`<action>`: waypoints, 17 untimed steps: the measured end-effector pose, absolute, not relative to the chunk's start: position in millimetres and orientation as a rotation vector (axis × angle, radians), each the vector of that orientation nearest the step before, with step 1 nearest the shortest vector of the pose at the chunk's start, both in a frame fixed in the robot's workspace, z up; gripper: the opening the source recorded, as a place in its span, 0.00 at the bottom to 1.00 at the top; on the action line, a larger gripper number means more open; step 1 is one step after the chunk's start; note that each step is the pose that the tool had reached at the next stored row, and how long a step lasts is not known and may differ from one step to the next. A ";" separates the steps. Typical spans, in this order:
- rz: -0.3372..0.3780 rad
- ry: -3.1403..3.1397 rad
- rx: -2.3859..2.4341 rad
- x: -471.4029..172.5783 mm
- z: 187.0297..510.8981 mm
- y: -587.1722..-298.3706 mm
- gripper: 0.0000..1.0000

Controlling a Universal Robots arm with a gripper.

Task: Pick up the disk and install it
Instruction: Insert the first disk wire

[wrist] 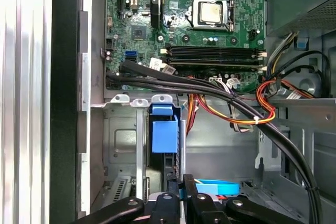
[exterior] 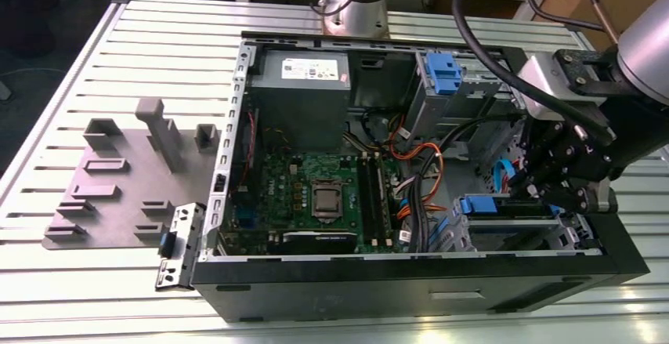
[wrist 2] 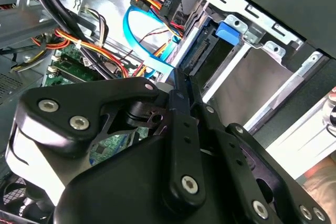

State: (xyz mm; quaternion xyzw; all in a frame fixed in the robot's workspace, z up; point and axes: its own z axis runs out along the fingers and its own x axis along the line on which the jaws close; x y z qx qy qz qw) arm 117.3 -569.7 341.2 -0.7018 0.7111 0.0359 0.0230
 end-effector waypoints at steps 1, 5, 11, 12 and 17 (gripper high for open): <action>0.111 2.202 -2.172 117.6 341.0 -570.0 0.16; 0.111 2.204 -2.171 117.8 340.3 -570.4 0.16; 0.111 2.204 -2.171 117.9 339.5 -570.4 0.16; 0.111 2.204 -2.171 117.8 339.0 -570.4 0.16; 0.111 2.204 -2.171 117.5 338.2 -570.8 0.16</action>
